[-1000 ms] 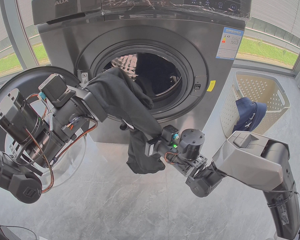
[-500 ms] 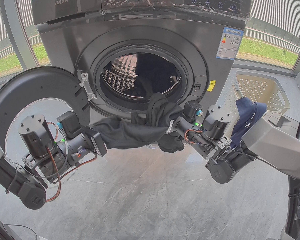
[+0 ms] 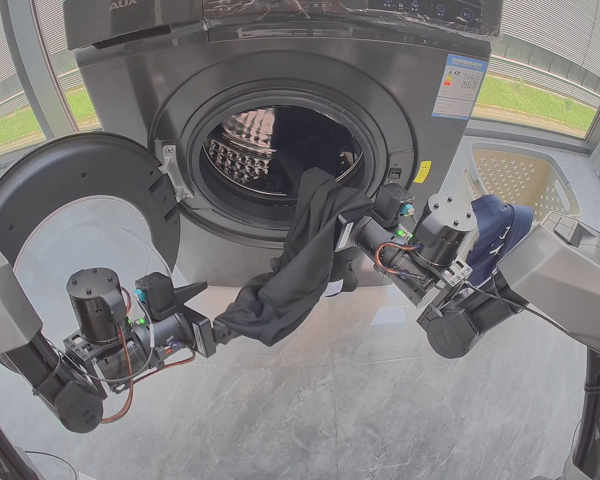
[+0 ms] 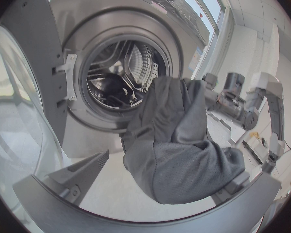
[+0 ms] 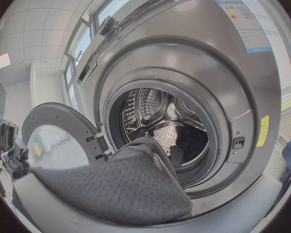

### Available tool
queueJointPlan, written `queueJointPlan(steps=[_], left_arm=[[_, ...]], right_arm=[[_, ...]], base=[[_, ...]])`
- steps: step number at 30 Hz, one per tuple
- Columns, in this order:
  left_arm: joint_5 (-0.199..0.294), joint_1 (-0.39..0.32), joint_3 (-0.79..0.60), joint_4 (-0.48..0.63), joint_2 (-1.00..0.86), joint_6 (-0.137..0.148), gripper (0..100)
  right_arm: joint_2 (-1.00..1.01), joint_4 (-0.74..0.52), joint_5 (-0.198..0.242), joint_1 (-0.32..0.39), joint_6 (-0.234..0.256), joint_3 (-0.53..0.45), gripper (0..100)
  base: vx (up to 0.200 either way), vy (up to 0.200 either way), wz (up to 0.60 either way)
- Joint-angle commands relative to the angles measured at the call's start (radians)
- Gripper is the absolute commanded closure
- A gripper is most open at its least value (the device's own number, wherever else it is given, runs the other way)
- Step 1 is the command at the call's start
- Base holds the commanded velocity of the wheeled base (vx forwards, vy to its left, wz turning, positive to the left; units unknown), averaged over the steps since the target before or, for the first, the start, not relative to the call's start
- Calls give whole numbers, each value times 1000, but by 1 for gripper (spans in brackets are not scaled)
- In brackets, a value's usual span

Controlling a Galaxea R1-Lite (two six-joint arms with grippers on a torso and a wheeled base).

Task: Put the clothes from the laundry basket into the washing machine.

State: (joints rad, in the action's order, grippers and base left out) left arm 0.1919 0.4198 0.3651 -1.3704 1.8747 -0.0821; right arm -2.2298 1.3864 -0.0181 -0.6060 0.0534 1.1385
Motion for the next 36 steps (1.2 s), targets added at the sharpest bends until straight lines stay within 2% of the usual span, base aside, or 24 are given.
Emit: queueJointPlan(steps=[1, 2, 3, 6, 9, 11, 16, 23, 31, 36], left_arm=[[31, 25, -69, -2, 40, 27, 0], [37, 27, -75, -4, 41, 32, 0], [64, 33, -109, -6, 44, 51, 0], [96, 42, -163, -15, 61, 93, 0], [115, 42, -189, -49, 86, 117, 0], [119, 42, -193, -85, 104, 120, 0], [118, 43, -161, -187, 153, 124, 0], [101, 103, 17, -185, 156, 93, 0], [95, 111, 202, -185, 273, 68, 0], [87, 114, 276, -183, 328, 67, 0]], right_arm=[[4, 0, 0, 14, 0, 15, 100], [2, 0, 0, 14, 0, 15, 100], [-1, 2, 0, 15, 0, 15, 100], [-1, 2, 0, 15, 0, 17, 100], [-4, 2, 0, 14, 2, 15, 100], [-7, 5, -2, 9, 2, 9, 100], [-7, 5, -2, -3, 6, 12, 100], [-2, 2, -2, -40, 2, 0, 100], [22, 3, -3, -86, 3, -13, 100], [33, 2, -3, -115, 5, -19, 100]], base=[[0, 0, 0], [0, 0, 0], [0, 0, 0], [0, 0, 0], [0, 0, 0], [0, 0, 0], [0, 0, 0], [0, 0, 0], [0, 0, 0], [0, 0, 0]])
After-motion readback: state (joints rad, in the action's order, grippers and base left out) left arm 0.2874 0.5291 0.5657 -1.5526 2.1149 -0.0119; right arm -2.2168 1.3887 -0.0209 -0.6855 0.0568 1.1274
